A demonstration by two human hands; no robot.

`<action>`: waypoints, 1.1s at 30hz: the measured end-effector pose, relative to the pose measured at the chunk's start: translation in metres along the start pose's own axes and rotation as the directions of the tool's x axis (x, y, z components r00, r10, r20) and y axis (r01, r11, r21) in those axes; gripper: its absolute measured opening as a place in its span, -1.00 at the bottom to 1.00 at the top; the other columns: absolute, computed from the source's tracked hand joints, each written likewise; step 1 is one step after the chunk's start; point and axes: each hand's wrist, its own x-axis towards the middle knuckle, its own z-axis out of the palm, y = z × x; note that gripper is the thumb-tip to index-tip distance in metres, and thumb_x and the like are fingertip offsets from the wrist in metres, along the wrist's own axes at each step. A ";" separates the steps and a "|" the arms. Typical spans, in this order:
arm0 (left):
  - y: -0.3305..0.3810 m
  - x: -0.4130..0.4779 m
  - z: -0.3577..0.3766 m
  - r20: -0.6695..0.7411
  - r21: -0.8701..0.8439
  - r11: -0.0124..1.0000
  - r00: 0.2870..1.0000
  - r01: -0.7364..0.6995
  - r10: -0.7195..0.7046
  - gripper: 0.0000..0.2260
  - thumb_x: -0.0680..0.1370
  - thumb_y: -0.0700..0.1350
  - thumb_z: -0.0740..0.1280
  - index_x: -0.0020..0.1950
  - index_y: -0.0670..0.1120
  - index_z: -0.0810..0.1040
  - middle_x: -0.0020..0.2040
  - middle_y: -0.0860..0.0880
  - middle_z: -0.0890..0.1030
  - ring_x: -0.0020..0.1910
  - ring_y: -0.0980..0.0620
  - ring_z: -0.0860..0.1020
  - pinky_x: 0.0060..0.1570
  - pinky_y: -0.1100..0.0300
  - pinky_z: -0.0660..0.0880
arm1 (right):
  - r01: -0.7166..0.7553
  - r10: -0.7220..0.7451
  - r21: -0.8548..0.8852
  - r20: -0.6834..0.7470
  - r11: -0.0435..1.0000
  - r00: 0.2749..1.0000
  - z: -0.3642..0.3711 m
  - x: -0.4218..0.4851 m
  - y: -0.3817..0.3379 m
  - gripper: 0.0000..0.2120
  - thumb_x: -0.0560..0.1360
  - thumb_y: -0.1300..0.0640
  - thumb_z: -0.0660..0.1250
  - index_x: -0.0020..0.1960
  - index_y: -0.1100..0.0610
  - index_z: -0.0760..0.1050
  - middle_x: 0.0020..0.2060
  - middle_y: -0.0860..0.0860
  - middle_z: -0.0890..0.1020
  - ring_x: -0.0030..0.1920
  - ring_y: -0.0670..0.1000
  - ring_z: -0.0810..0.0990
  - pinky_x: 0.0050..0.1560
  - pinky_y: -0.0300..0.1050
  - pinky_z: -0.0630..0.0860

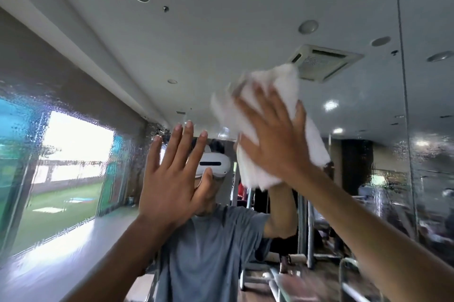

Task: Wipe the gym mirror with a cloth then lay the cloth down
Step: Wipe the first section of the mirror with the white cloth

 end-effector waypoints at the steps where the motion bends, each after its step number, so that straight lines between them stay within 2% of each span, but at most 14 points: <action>1: 0.001 0.000 -0.001 -0.002 -0.003 1.000 1.000 0.001 -0.001 -0.42 0.64 0.15 0.03 0.61 -0.08 0.24 0.62 -0.13 0.17 0.62 -0.09 0.10 0.51 -0.22 0.10 | 0.132 -0.132 -0.016 0.003 0.991 0.991 0.002 -0.017 0.005 -0.29 0.51 -0.29 0.08 0.61 -0.16 0.03 0.62 0.02 0.03 0.60 0.11 -0.01 0.42 0.37 0.06; 3: 0.000 0.001 -0.002 -0.009 -0.003 1.000 1.000 0.001 -0.001 -0.42 0.63 0.15 0.04 0.59 -0.08 0.29 0.60 -0.15 0.24 0.60 -0.10 0.17 0.49 -0.21 0.13 | 0.266 -0.266 0.001 0.007 0.964 0.964 0.002 -0.040 0.029 -0.31 0.49 -0.24 0.14 0.58 -0.16 0.10 0.61 0.01 0.07 0.59 0.10 0.05 0.41 0.34 0.11; 5: -0.003 0.009 -0.007 -0.006 0.007 1.000 1.000 -0.017 0.017 -0.43 0.59 0.15 0.08 0.53 -0.10 0.39 0.51 -0.21 0.38 0.50 -0.16 0.32 0.40 -0.20 0.20 | 0.198 -0.198 -0.012 0.031 0.980 0.980 0.000 -0.039 0.064 -0.33 0.47 -0.21 0.12 0.56 -0.15 0.12 0.59 0.02 0.14 0.57 0.12 0.13 0.35 0.37 0.21; 8: -0.010 0.044 -0.014 0.015 0.018 0.999 0.999 -0.036 0.036 -0.46 0.55 0.15 0.09 0.41 -0.11 0.47 0.29 -0.20 0.47 0.23 -0.15 0.38 0.19 -0.12 0.22 | -0.207 0.207 0.038 -0.019 0.978 0.978 -0.006 0.010 0.097 -0.34 0.48 -0.24 0.02 0.55 -0.10 0.19 0.57 0.03 0.19 0.53 0.14 0.18 0.31 0.40 0.23; 11: -0.012 0.102 -0.018 0.022 0.013 1.000 1.000 -0.019 0.019 -0.47 0.55 0.17 0.03 0.41 -0.09 0.39 0.29 -0.18 0.41 0.25 -0.15 0.36 0.20 -0.10 0.19 | -0.556 0.568 0.191 -0.011 0.809 0.823 -0.008 0.070 0.080 -0.38 0.51 -0.22 0.04 0.56 -0.15 0.15 0.60 -0.01 0.10 0.58 0.10 0.04 0.42 0.40 0.05; 13: -0.016 0.137 -0.019 0.015 0.005 1.000 1.000 -0.002 0.002 -0.43 0.56 0.18 0.00 0.48 -0.08 0.31 0.44 -0.20 0.34 0.41 -0.16 0.30 0.31 -0.13 0.15 | -0.455 0.464 0.139 -0.045 0.880 0.885 -0.005 0.076 0.056 -0.37 0.52 -0.22 0.01 0.58 -0.18 0.09 0.61 -0.03 0.05 0.59 0.08 0.00 0.44 0.39 0.01; 15: -0.023 0.157 -0.017 0.018 -0.001 1.000 1.000 0.007 -0.007 -0.38 0.58 0.19 -0.03 0.59 -0.06 0.18 0.60 -0.20 0.17 0.57 -0.14 0.14 0.44 -0.13 0.03 | -0.122 0.125 0.067 -0.051 0.990 0.991 -0.003 0.054 0.046 -0.36 0.52 -0.26 -0.01 0.58 -0.20 0.05 0.61 -0.05 0.05 0.60 0.06 0.01 0.43 0.37 0.02; 18: -0.027 0.160 -0.012 0.024 -0.002 1.000 1.000 -0.007 0.007 -0.34 0.59 0.23 -0.10 0.65 0.00 0.06 0.65 -0.15 -0.01 0.63 -0.08 -0.03 0.51 -0.08 -0.13 | 0.286 -0.285 0.036 -0.031 0.958 0.958 -0.003 0.022 0.077 -0.36 0.47 -0.20 0.11 0.54 -0.19 0.16 0.58 0.00 0.19 0.56 0.07 0.15 0.39 0.38 0.15; 20: -0.026 0.159 -0.012 0.036 -0.011 1.000 0.999 -0.029 0.030 -0.33 0.58 0.26 -0.14 0.66 0.03 0.01 0.65 -0.11 -0.07 0.64 -0.05 -0.10 0.52 -0.05 -0.19 | 0.243 -0.241 0.028 -0.041 0.970 0.970 -0.005 0.028 0.110 -0.38 0.44 -0.17 0.11 0.50 -0.17 0.19 0.54 0.04 0.28 0.51 0.10 0.23 0.33 0.43 0.25; 22: -0.025 0.158 -0.011 0.038 -0.023 1.000 0.999 -0.021 0.022 -0.32 0.57 0.29 -0.17 0.66 0.05 -0.03 0.65 -0.09 -0.12 0.63 -0.02 -0.15 0.52 -0.04 -0.22 | -0.020 0.024 0.050 -0.073 0.999 0.997 -0.008 0.059 0.127 -0.38 0.46 -0.21 0.05 0.51 -0.14 0.19 0.53 0.05 0.29 0.50 0.12 0.23 0.31 0.44 0.26; 26: -0.028 0.158 -0.008 0.001 -0.045 0.999 1.000 0.021 -0.021 -0.31 0.57 0.32 -0.17 0.66 0.05 -0.12 0.63 -0.09 -0.23 0.62 -0.01 -0.24 0.55 -0.07 -0.25 | -0.487 0.508 0.191 -0.080 0.852 0.858 -0.013 0.149 0.095 -0.46 0.58 -0.18 0.09 0.54 -0.13 0.19 0.58 -0.03 0.16 0.56 0.08 0.07 0.42 0.38 0.06; 28: -0.031 0.158 -0.008 -0.009 -0.052 0.996 0.997 0.078 -0.078 -0.29 0.57 0.32 -0.17 0.65 0.02 -0.17 0.63 -0.12 -0.24 0.61 -0.03 -0.27 0.55 -0.09 -0.27 | -0.391 0.405 0.150 -0.072 0.908 0.912 -0.010 0.159 0.064 -0.45 0.60 -0.17 0.09 0.57 -0.17 0.11 0.60 -0.05 0.08 0.58 0.06 0.02 0.43 0.36 0.00; 30: -0.032 0.158 -0.008 -0.008 -0.049 0.994 0.995 0.102 -0.103 -0.28 0.57 0.32 -0.16 0.66 0.00 -0.11 0.64 -0.15 -0.17 0.62 -0.05 -0.23 0.56 -0.10 -0.25 | -0.109 0.114 0.074 -0.068 0.991 0.991 -0.009 0.138 0.046 -0.42 0.59 -0.22 0.04 0.58 -0.22 0.03 0.61 -0.07 0.04 0.59 0.05 0.00 0.44 0.33 0.00; 33: -0.031 0.158 -0.008 -0.008 -0.051 0.993 0.995 0.103 -0.103 -0.29 0.57 0.31 -0.15 0.66 0.01 -0.05 0.65 -0.15 -0.12 0.63 -0.05 -0.19 0.56 -0.10 -0.23 | 0.252 -0.251 0.061 -0.023 0.966 0.968 -0.010 0.093 0.065 -0.39 0.52 -0.27 0.00 0.56 -0.25 0.07 0.60 -0.06 0.11 0.58 0.04 0.06 0.40 0.29 0.08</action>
